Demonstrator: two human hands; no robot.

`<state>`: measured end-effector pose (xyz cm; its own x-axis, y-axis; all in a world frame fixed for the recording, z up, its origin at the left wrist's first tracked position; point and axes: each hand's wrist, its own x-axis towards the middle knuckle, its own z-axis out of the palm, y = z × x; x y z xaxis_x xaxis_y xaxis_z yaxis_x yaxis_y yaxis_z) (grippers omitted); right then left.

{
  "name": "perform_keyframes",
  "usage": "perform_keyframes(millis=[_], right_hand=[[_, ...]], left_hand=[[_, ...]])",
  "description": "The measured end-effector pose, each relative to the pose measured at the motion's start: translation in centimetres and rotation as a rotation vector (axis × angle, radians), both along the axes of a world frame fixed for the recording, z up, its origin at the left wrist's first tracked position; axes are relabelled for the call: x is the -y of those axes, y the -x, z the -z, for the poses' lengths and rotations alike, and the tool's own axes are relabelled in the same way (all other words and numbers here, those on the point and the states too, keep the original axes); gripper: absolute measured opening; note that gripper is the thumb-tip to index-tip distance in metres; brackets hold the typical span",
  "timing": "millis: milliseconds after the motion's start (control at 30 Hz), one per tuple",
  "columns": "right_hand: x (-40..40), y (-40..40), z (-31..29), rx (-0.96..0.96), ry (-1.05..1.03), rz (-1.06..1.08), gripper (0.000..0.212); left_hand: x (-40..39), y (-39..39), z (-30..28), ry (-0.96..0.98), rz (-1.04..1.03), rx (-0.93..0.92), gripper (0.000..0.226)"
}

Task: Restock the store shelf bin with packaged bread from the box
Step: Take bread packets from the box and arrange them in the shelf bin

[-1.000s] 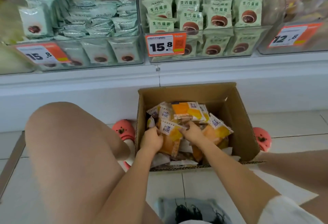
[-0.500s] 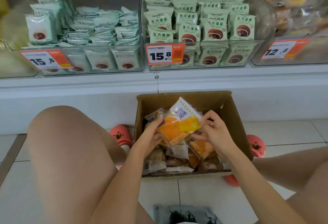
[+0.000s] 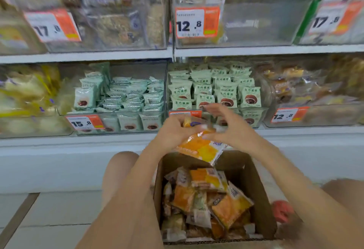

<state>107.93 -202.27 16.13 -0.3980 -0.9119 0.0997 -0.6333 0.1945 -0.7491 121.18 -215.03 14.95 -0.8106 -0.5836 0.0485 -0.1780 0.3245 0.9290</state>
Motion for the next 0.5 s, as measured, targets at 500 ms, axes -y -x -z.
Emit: perform_keyframes(millis=[500], right_hand=[[0.6, 11.4, -24.8, -0.448, 0.448, 0.315, 0.044]], left_hand=[[11.8, 12.0, -25.0, 0.785, -0.024, -0.133, 0.025]])
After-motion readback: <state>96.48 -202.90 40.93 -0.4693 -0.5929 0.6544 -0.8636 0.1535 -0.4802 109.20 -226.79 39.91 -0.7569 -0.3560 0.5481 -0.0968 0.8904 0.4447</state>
